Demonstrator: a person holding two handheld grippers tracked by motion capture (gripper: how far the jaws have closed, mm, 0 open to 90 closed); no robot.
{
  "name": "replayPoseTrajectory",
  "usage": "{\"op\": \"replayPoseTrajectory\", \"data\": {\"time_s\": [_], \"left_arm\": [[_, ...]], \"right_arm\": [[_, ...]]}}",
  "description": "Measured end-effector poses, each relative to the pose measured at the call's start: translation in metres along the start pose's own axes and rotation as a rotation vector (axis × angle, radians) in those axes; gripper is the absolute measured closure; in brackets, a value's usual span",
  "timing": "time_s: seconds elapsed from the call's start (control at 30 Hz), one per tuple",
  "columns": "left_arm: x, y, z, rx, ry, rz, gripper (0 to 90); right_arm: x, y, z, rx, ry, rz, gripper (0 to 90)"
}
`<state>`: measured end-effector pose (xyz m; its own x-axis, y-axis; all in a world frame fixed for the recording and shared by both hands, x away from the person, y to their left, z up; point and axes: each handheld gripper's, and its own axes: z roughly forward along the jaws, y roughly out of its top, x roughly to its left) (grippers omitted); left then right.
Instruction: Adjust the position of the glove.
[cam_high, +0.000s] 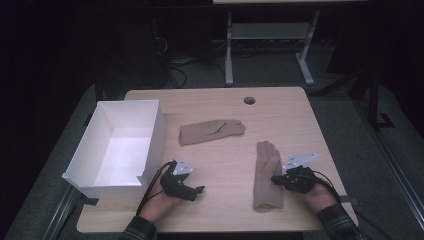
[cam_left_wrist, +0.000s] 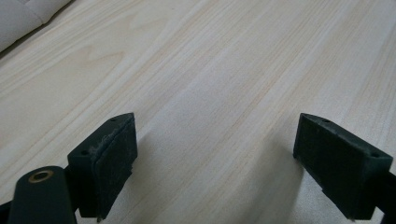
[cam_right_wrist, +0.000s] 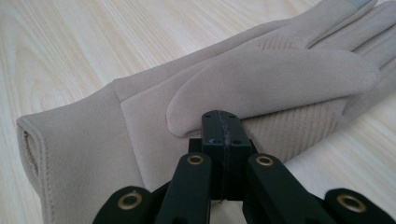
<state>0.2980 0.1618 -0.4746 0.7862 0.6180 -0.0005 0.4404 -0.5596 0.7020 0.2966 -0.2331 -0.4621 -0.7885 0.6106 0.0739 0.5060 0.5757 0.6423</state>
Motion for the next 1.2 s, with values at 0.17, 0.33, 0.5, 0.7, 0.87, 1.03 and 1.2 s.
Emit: {"op": "replayPoseTrajectory", "data": {"time_s": [0.17, 0.33, 0.5, 0.7, 0.87, 1.03, 1.2], "left_arm": [[0.0, 0.0, 0.0, -0.001, -0.001, -0.001, 12.9], [0.0, 0.001, 0.0, 0.011, -0.001, -0.001, 13.0], [0.001, 0.006, 0.001, 0.028, -0.008, -0.031, 14.5], [0.003, 0.017, 0.002, 0.014, 0.009, -0.031, 27.0], [0.012, 0.03, 0.004, 0.01, 0.024, -0.046, 55.7], [0.023, 0.043, 0.012, 0.016, 0.05, -0.063, 81.6], [0.039, 0.057, 0.022, 0.019, 0.087, -0.083, 89.6]], "right_arm": [[-0.003, -0.005, -0.004, -0.01, 0.009, 0.018, 89.2], [-0.003, -0.006, -0.014, -0.054, 0.018, 0.035, 64.7], [-0.009, -0.021, -0.026, -0.088, -0.028, 0.082, 43.8], [-0.022, -0.045, -0.032, -0.111, -0.096, 0.14, 26.6], [-0.027, -0.054, -0.03, -0.1, -0.121, 0.164, 23.5], [-0.03, -0.056, -0.03, -0.112, -0.131, 0.163, 19.3], [-0.03, -0.058, -0.028, -0.129, -0.137, 0.149, 17.0]]}}
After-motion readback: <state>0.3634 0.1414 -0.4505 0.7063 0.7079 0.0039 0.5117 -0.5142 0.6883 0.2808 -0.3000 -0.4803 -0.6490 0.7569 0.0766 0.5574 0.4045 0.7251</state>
